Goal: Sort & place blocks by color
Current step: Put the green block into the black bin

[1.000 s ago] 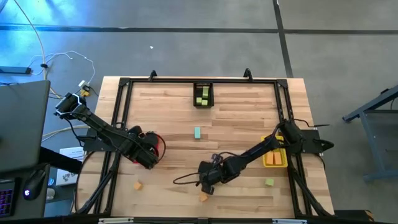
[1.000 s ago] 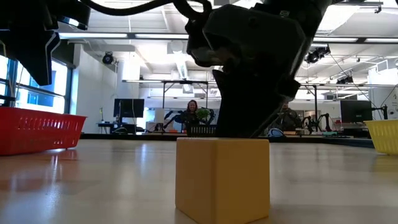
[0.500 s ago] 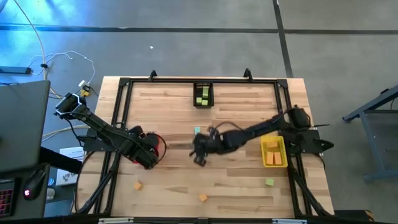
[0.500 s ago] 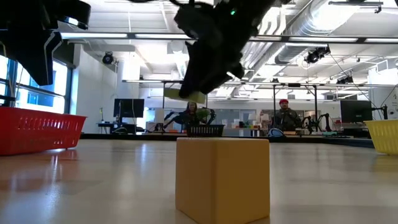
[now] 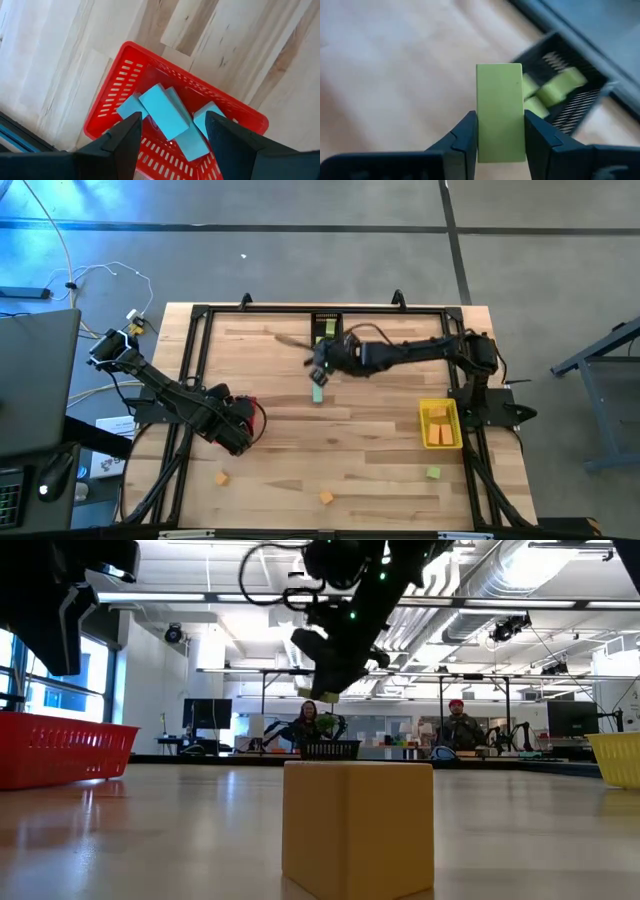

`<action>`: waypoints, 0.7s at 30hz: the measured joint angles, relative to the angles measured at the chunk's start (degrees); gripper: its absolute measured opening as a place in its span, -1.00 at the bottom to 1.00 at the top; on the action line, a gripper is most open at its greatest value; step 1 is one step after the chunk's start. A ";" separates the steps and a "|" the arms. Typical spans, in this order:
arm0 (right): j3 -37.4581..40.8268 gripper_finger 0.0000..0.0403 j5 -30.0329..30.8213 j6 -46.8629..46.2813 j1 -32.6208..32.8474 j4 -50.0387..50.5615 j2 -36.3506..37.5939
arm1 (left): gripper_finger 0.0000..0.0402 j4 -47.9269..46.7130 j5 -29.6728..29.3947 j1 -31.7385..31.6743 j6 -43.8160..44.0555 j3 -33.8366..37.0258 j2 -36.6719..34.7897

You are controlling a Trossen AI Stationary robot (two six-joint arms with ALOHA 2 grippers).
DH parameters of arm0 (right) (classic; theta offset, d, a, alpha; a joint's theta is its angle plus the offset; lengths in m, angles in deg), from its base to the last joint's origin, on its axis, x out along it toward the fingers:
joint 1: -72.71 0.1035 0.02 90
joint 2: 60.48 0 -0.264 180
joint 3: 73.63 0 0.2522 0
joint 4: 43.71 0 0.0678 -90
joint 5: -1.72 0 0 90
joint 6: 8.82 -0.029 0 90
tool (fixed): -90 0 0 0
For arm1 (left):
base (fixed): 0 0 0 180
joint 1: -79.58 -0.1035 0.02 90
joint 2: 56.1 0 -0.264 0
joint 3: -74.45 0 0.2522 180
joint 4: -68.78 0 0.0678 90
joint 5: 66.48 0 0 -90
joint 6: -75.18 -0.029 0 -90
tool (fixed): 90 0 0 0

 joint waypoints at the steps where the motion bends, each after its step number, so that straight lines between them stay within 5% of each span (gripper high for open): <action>1: 0.00 -0.52 0.87 0.46 -1.11 -0.18 -0.02 | 0.02 0.00 -0.07 0.29 0.15 0.00 0.00; 6: 0.00 -0.52 1.64 0.43 -5.83 -2.32 -0.05 | 0.01 0.33 -0.11 1.66 0.17 0.00 0.00; 21: -0.11 -0.52 -10.04 -6.10 -12.30 -3.46 -3.37 | 0.01 3.23 -0.19 3.06 -0.29 0.00 0.00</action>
